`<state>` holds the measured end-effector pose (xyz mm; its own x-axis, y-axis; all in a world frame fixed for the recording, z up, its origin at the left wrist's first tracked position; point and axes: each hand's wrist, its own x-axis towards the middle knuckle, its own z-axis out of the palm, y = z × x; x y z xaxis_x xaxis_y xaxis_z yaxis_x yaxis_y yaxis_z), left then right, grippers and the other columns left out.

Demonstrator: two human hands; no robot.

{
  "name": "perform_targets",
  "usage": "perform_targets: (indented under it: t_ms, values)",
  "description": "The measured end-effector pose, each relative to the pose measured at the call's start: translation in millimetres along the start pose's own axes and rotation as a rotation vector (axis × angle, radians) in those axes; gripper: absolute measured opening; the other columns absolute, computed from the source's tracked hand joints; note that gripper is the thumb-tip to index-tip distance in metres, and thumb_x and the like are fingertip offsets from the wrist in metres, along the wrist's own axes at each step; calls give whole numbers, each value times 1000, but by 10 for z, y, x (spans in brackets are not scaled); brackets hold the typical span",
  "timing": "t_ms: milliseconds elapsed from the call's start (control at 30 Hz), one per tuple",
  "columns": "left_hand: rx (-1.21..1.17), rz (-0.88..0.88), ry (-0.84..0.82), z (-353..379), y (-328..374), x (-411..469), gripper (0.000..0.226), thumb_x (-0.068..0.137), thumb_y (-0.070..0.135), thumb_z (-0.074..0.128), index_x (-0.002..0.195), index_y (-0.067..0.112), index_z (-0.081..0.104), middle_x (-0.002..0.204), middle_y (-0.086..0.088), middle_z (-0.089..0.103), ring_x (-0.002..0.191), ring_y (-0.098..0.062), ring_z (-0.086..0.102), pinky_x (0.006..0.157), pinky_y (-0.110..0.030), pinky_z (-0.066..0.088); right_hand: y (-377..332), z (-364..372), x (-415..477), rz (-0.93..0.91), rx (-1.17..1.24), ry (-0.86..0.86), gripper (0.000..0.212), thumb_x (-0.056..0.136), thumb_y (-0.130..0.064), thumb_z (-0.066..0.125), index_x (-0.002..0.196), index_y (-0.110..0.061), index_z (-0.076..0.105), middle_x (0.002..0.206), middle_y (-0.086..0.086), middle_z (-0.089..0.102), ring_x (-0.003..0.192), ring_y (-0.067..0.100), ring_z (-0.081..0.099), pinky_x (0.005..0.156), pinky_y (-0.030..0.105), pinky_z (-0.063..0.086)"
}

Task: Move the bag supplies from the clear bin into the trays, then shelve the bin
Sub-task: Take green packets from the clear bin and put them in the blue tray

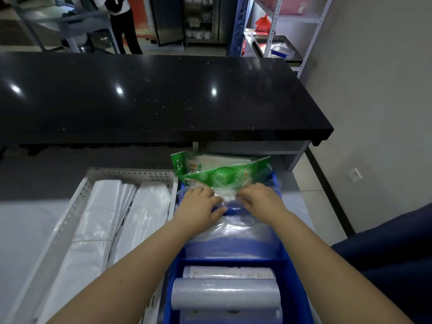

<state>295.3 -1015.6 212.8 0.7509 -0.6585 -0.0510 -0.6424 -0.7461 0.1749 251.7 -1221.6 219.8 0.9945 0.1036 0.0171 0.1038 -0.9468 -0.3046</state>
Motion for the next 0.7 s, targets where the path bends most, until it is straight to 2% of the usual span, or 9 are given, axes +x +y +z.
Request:
perform_targets:
  t_ms: [67, 167, 233, 300, 433, 567, 600, 633, 700]
  values:
    - [-54, -10, -26, -16, -13, 2, 45, 93, 56, 34, 119, 33, 62, 119, 3, 58, 114, -22, 47, 96, -42, 36, -18, 45, 45, 125, -1, -167, 23, 92, -43, 50, 102, -31, 67, 102, -4, 66, 94, 21, 58, 71, 34, 47]
    - [-155, -21, -119, -18, -19, -4, 42, 95, 53, 34, 116, 33, 63, 109, 0, 64, 103, -22, 54, 83, -36, 43, -4, 104, 33, 184, 38, -272, 37, 93, -55, 39, 87, -30, 65, 84, -6, 64, 76, 15, 57, 59, 30, 39]
    - [-186, -33, -199, -9, 5, -19, 41, 95, 52, 34, 115, 30, 62, 107, -3, 67, 98, -23, 58, 78, -35, 48, 14, 103, 2, 219, 68, -326, 42, 92, -59, 35, 91, -31, 67, 84, -6, 67, 79, 15, 61, 60, 30, 43]
    - [-144, -22, -200, -9, 38, -45, 43, 96, 52, 33, 122, 28, 58, 114, -3, 66, 104, -24, 58, 84, -39, 48, 39, 56, -20, 228, 39, -331, 40, 92, -58, 36, 105, -35, 66, 100, -2, 68, 93, 19, 61, 71, 33, 48]
    - [-34, -11, -100, -81, 99, -120, 47, 98, 50, 30, 134, 27, 50, 130, -2, 58, 117, -26, 50, 94, -42, 42, 78, -155, -144, 210, 65, -202, 33, 89, -52, 49, 116, -37, 60, 120, -4, 63, 106, 19, 58, 81, 35, 50]
    - [-25, -66, 59, -133, 114, -196, 44, 97, 48, 34, 131, 27, 52, 131, 1, 56, 119, -23, 47, 94, -41, 39, 20, -271, -272, 54, 198, 233, 22, 87, -33, 61, 106, -25, 67, 104, -5, 67, 97, 17, 58, 76, 35, 51]
    - [-25, -82, 78, -146, 110, -183, 43, 97, 47, 35, 130, 27, 53, 131, 1, 56, 120, -23, 47, 94, -41, 39, -16, -260, -266, 24, 200, 293, 21, 87, -29, 62, 105, -22, 67, 103, -4, 66, 96, 18, 57, 76, 35, 50]
    - [-25, -95, 78, -157, 112, -162, 42, 96, 47, 36, 130, 28, 53, 130, 1, 56, 120, -22, 46, 94, -41, 39, -51, -238, -246, 14, 185, 282, 23, 87, -28, 62, 108, -21, 66, 107, -3, 65, 98, 19, 55, 79, 35, 49]
    - [-39, -117, 20, -168, 125, -105, 40, 96, 45, 36, 128, 28, 54, 129, -1, 57, 119, -23, 47, 92, -40, 39, -121, -147, -175, 46, 98, 77, 32, 89, -32, 57, 120, -23, 59, 122, -1, 60, 110, 23, 51, 87, 39, 45]
